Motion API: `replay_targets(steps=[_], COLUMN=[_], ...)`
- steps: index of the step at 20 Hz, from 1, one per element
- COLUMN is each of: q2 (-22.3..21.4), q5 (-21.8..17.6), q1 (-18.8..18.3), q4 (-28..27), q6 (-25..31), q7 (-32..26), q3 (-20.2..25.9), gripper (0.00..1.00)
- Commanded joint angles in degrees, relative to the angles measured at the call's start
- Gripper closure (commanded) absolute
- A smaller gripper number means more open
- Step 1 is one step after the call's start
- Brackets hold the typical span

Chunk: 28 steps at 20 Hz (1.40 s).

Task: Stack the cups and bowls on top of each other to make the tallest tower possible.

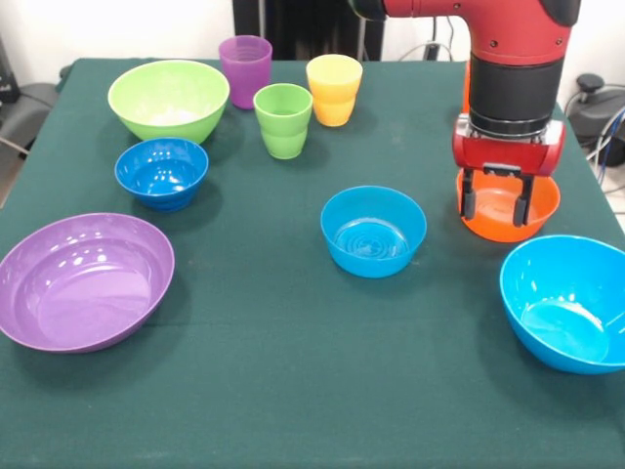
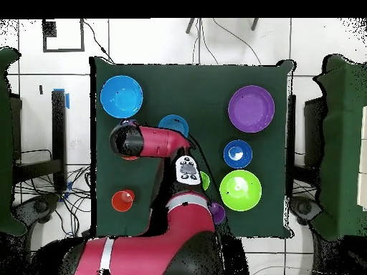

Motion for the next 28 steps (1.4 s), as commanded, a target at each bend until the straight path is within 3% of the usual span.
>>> replay_targets(steps=[1,7,13,21,28], q2=[2.49,7.72,11.42,14.19,14.49], q5=[6.90,11.24,12.88,13.31,12.97], q1=[8.85,11.36,12.22,12.94,12.01], q4=[-2.97,-15.58,-26.91,-31.57,-30.75], q6=[3.28,12.00,18.77,18.56,18.23], q7=[19.94,19.75,21.41,22.21,19.98], q3=[-11.15,-14.41,-16.20,-16.75,-17.01], gripper=[0.00,0.00,0.00,0.00,0.00])
